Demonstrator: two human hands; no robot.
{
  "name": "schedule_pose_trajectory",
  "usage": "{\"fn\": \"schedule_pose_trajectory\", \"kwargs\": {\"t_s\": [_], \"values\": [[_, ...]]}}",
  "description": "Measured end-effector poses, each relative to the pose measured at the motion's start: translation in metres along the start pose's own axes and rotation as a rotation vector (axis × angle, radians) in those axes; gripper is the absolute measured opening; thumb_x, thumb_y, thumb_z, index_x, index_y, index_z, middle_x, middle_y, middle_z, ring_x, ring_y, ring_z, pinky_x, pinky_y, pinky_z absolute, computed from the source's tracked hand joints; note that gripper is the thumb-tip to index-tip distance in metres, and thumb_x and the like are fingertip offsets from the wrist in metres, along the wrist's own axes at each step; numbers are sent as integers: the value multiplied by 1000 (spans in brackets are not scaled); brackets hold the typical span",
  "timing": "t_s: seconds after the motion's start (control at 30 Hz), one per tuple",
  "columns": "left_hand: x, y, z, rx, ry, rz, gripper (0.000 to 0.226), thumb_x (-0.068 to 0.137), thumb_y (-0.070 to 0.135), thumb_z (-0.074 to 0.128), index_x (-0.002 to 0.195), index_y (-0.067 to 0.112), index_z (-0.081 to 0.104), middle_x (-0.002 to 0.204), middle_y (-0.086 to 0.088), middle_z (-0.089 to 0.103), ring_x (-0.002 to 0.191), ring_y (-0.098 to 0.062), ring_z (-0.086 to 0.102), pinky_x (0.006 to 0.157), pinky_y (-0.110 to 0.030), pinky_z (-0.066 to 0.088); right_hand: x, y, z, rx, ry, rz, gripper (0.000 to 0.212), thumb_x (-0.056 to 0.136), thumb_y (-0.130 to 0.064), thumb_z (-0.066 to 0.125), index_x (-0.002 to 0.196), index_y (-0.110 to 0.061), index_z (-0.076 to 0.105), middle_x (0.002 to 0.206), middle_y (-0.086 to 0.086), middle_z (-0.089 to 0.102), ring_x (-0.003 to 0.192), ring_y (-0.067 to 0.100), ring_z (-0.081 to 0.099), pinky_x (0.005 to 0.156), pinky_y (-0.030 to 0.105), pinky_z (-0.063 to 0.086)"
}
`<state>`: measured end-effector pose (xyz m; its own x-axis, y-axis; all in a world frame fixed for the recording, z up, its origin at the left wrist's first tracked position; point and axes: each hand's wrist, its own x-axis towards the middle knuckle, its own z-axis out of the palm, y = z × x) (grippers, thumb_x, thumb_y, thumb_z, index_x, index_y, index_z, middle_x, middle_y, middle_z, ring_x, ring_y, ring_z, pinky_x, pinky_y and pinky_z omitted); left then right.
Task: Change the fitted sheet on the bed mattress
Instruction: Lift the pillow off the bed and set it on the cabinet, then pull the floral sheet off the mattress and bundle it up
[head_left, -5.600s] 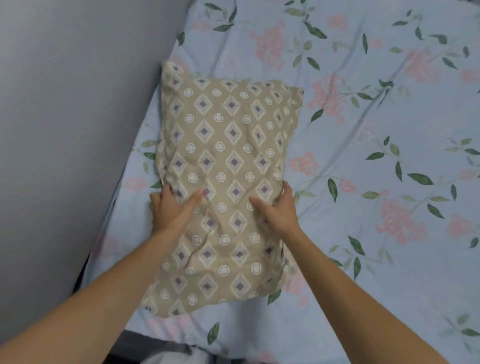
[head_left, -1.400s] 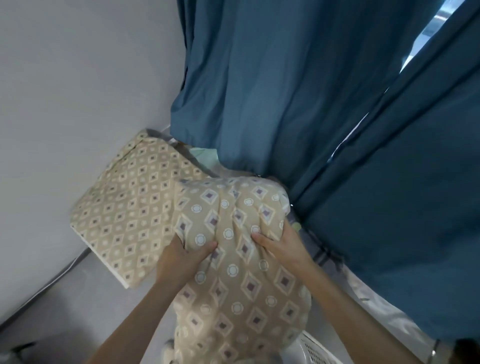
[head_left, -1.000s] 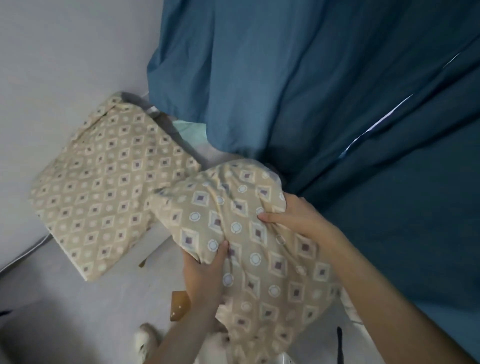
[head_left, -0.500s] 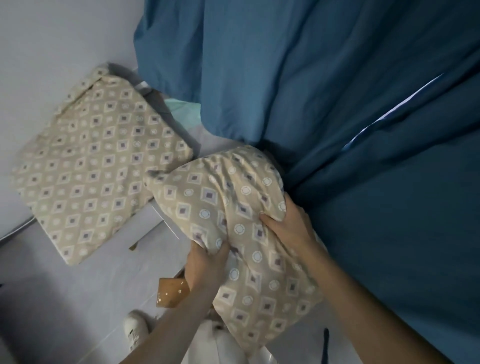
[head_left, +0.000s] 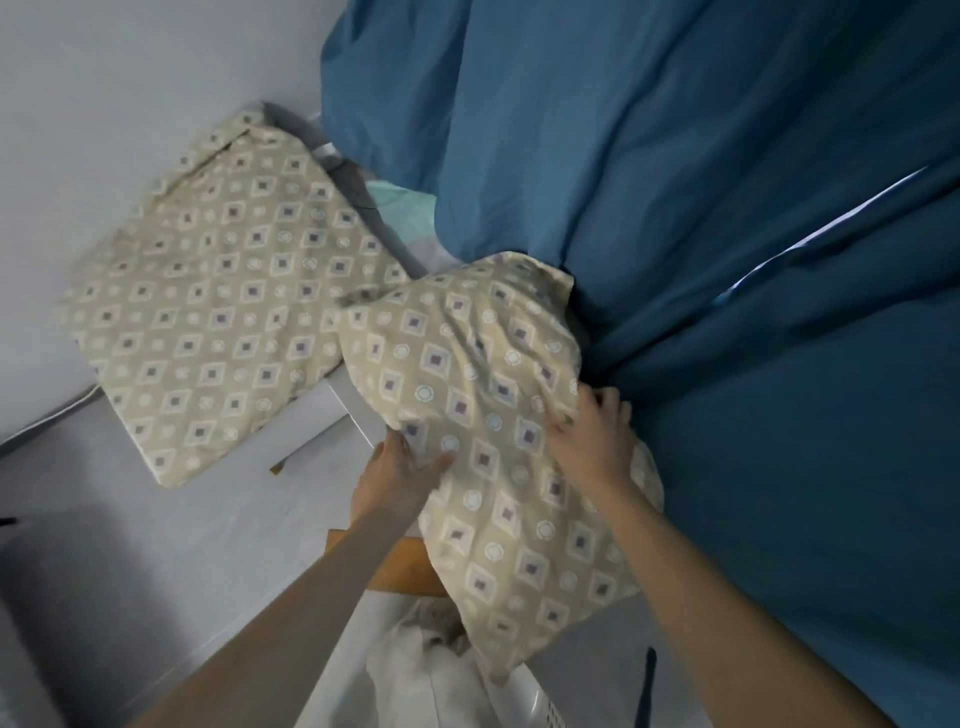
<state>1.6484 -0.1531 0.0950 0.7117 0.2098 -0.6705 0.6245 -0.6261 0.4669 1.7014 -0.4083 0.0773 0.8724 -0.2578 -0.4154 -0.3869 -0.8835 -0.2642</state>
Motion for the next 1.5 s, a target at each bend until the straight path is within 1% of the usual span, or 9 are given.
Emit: {"fn": "schedule_pose_trajectory", "kwargs": {"t_s": [0.13, 0.27, 0.53, 0.7, 0.9, 1.07, 1.3, 1.4, 1.5], "values": [[-38, -14, -56, 138, 104, 139, 72, 93, 78, 47, 150, 36, 39, 135, 7, 57, 119, -19, 62, 86, -42, 55, -52, -49, -6, 112, 98, -130, 48, 87, -40, 67, 130, -21, 56, 134, 7, 48, 123, 32, 44, 100, 51, 47], [-93, -44, -113, 128, 146, 213, 70, 97, 76, 40, 156, 39, 34, 142, 6, 51, 123, -23, 60, 93, -47, 56, -122, -110, -12, 236, 22, -307, 50, 94, -40, 64, 140, -24, 54, 142, 0, 50, 134, 23, 43, 111, 48, 42], [-238, -179, -226, 24, 395, 251, 62, 100, 70, 41, 153, 39, 38, 141, 11, 53, 129, -17, 55, 98, -44, 53, -286, -232, -16, 78, -136, -621, 42, 101, -50, 57, 139, -34, 54, 132, -12, 57, 126, 12, 51, 102, 38, 49], [-337, -297, -283, -3, 541, 209, 67, 98, 74, 32, 148, 33, 50, 135, 10, 56, 116, -17, 58, 94, -40, 51, -413, -300, 8, 65, -214, -778, 39, 100, -56, 54, 134, -37, 55, 121, -17, 57, 116, 10, 58, 97, 40, 53], [-456, -426, -323, -106, 789, 68, 74, 94, 77, 24, 148, 33, 48, 132, 9, 55, 125, -18, 53, 100, -41, 48, -571, -397, 60, 75, -303, -1092, 42, 97, -52, 60, 135, -34, 58, 124, -13, 60, 116, 8, 58, 97, 38, 51], [-538, -500, -320, -199, 988, -136, 66, 99, 74, 28, 152, 38, 42, 130, 14, 54, 122, -11, 50, 90, -31, 43, -671, -440, 86, 29, -477, -1393, 58, 90, -67, 43, 141, -40, 51, 126, -20, 53, 120, 5, 54, 100, 35, 49], [-646, -536, -240, -422, 1237, -570, 57, 102, 68, 41, 155, 50, 29, 136, 23, 50, 126, 0, 48, 98, -29, 45, -754, -447, 133, -71, -973, -1696, 55, 99, -59, 55, 150, -45, 41, 134, -28, 48, 130, -2, 48, 107, 28, 46], [-686, -533, -188, -524, 1295, -760, 62, 98, 77, 35, 154, 54, 27, 134, 27, 49, 117, 3, 51, 95, -30, 48, -789, -436, 154, -205, -1099, -1855, 55, 100, -56, 57, 151, -48, 38, 136, -32, 45, 131, -5, 46, 109, 31, 46], [-722, -525, -132, -591, 1333, -929, 60, 99, 74, 38, 154, 53, 29, 132, 26, 50, 117, 3, 51, 92, -30, 47, -827, -418, 169, -313, -1196, -1977, 54, 100, -57, 57, 150, -48, 37, 138, -31, 45, 131, -6, 45, 109, 34, 47]]}}
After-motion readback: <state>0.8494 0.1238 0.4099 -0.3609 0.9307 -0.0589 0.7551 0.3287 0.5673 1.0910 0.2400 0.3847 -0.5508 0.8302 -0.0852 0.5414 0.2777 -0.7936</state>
